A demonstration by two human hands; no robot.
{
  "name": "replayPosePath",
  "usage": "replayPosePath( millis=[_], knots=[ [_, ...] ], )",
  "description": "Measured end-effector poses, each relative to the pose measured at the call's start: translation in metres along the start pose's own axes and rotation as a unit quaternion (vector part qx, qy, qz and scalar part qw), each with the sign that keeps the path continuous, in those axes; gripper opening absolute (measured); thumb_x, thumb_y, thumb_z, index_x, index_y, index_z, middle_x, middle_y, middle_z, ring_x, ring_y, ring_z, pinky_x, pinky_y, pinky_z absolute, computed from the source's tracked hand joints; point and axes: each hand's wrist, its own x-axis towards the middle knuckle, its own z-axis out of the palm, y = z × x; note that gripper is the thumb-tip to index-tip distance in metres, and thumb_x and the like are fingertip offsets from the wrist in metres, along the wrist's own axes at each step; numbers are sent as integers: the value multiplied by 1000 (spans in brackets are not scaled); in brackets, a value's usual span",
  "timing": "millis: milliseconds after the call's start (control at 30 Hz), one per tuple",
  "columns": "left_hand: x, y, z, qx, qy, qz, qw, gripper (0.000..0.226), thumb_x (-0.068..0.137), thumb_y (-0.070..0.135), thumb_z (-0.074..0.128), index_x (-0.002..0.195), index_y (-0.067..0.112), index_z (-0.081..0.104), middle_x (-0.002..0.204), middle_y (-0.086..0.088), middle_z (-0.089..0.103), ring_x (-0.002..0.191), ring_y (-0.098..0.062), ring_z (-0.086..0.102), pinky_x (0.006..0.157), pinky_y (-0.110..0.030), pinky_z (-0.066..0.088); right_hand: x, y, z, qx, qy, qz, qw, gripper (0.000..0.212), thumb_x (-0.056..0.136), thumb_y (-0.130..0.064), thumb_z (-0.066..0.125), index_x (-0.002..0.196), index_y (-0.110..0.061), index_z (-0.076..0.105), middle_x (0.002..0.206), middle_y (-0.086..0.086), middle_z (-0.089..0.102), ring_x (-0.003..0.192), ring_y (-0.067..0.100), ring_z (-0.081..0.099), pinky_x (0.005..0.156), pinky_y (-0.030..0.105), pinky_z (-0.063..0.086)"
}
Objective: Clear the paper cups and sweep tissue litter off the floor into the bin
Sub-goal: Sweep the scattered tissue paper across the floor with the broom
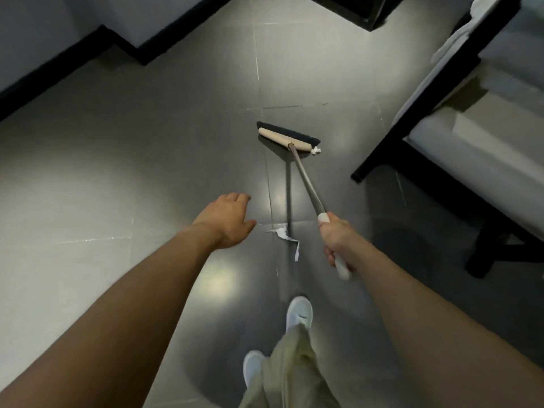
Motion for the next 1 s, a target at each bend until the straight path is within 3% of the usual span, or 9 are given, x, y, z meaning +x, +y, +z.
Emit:
replayPosePath(
  millis=[133,267,467,633,800,1000],
  knots=[
    [-27,25,23,-14,5,-2,1000,61,97,37,46,148,13,22,151,-10,30,138,-27,29,113,-36,25,-26,30,-16,3,23,-44,999,33,97,-17,36,127,-12,51,49,10,43,38,22,39,42,25,35],
    [-39,48,33,-36,29,-23,999,62,97,37,46,148,13,22,151,-10,30,138,-26,29,113,-35,24,-20,41,-48,-15,32,-84,996,32,98,-19,38,126,-14,52,53,11,45,41,23,41,45,29,38],
    [-53,81,58,-78,59,-100,990,62,96,37,47,147,12,23,150,-9,31,137,-26,29,111,-31,25,34,27,-95,-3,-1,-102,995,36,101,-25,42,136,-22,48,58,8,42,42,16,35,34,15,31],
    [-74,103,91,-105,54,-160,980,63,95,39,48,147,13,23,149,-9,32,135,-27,33,110,-34,29,57,34,-118,-66,-68,-47,994,36,103,-26,33,137,-19,42,74,10,45,48,13,40,32,13,34],
    [-103,120,117,-117,51,-195,972,64,96,39,47,149,13,21,152,-9,29,138,-27,28,113,-36,26,50,88,-126,-151,-90,-30,984,44,103,-29,25,147,-30,25,119,13,40,65,20,52,30,16,37],
    [-135,159,148,-129,81,-197,969,64,96,39,47,148,13,21,152,-8,29,138,-26,28,114,-36,26,17,160,-137,-146,-97,-42,984,49,104,-30,28,151,-36,13,109,9,44,64,15,50,37,18,39]
  ],
)
